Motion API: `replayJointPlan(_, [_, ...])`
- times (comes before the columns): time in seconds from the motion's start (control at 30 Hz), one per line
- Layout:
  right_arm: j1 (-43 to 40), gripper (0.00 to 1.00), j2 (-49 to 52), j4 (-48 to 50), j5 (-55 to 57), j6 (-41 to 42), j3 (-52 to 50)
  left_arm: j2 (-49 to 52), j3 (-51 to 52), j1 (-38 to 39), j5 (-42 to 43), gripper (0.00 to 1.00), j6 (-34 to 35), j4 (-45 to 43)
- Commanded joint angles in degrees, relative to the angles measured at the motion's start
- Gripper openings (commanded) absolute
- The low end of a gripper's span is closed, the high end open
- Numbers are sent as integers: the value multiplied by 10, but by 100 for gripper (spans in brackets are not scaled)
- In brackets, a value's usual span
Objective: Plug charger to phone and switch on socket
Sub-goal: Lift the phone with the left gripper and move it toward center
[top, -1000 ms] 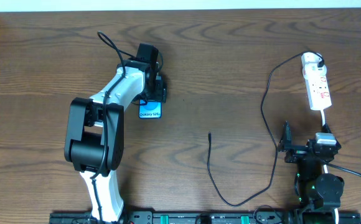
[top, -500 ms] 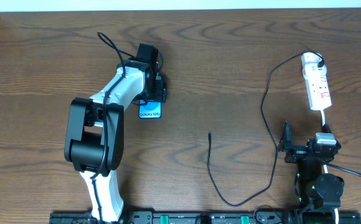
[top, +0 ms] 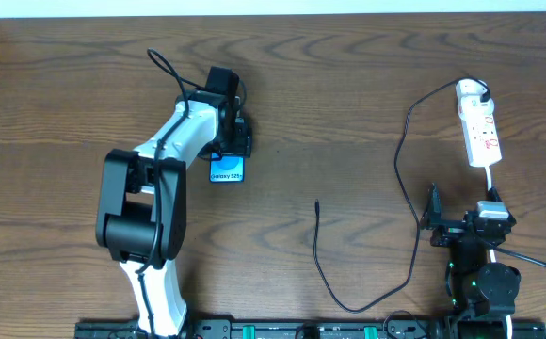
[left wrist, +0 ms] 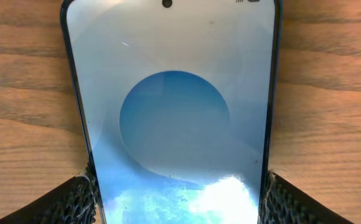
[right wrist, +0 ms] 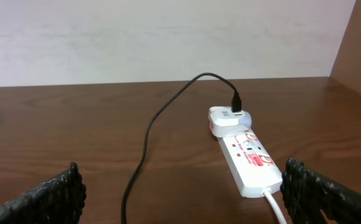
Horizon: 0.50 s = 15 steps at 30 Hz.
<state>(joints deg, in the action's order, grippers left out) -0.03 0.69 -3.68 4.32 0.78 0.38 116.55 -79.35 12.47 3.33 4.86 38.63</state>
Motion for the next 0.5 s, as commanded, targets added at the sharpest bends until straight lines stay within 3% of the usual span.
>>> replayJointPlan(0.0, [5,99,-4,-2,0,-6,-1,-45,-1,-2,5,8,-1,1])
replayJointPlan(0.47, [5,99,-4,-2,0,-7,-1,-71,-1,-2,38,8,-1,3])
